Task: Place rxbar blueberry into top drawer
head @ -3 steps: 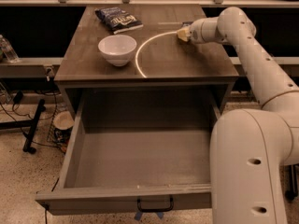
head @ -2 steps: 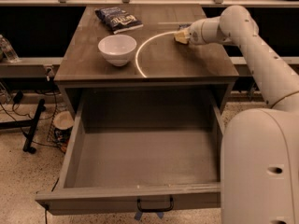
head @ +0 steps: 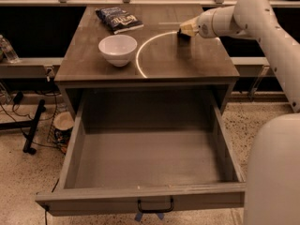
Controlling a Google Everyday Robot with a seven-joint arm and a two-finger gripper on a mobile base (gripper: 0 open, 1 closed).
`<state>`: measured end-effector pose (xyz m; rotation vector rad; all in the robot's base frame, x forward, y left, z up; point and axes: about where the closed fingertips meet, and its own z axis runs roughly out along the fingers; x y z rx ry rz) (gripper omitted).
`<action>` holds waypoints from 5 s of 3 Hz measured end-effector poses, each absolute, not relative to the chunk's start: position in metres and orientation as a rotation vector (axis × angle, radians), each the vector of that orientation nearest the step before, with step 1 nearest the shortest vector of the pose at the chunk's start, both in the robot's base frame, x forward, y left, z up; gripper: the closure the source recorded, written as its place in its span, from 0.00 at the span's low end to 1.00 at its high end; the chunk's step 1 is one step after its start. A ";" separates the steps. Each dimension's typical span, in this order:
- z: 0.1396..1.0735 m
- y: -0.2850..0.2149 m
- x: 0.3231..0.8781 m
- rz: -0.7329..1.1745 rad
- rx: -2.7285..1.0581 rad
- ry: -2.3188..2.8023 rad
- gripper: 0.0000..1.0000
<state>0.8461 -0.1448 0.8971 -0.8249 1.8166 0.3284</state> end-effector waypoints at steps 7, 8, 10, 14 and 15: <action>0.900 -0.113 0.701 0.569 -0.964 1.908 0.42; 0.908 -0.124 0.746 0.561 -0.954 1.872 0.12; 0.885 -0.146 0.776 0.519 -0.937 1.885 0.00; 0.838 -0.164 0.797 0.380 -0.976 1.942 0.88; 0.844 -0.164 0.797 0.380 -0.976 1.942 1.00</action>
Offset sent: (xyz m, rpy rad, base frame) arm -0.1259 0.0001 -0.0094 -0.0095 0.1876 0.1219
